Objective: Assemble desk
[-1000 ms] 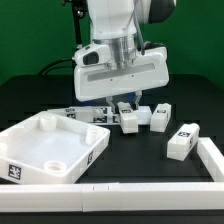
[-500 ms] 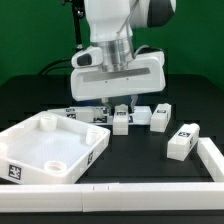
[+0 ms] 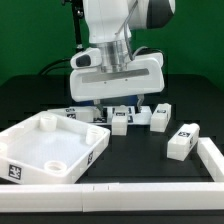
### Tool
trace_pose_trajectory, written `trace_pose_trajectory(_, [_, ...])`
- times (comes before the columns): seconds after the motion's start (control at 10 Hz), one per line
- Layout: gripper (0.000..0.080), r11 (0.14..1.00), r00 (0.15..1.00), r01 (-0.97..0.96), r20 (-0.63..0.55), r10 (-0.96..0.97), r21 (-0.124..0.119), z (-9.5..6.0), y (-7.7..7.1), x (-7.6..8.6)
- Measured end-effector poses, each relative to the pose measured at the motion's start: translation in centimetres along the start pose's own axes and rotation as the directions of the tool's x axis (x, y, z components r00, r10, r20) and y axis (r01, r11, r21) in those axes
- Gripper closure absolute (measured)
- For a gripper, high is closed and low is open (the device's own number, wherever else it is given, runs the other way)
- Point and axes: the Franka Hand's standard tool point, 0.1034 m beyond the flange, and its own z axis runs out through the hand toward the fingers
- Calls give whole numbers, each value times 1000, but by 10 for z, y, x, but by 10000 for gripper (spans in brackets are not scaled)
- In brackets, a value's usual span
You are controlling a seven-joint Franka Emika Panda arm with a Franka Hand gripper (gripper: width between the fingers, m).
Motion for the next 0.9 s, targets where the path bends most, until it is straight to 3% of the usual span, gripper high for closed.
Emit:
trace_pose_trajectory(0.2, [153, 1000, 1000, 0, 0, 0, 0, 0, 0, 0])
trace_pose_trajectory(0.9, [151, 1000, 1000, -3, -2, 3, 1, 0, 0, 1])
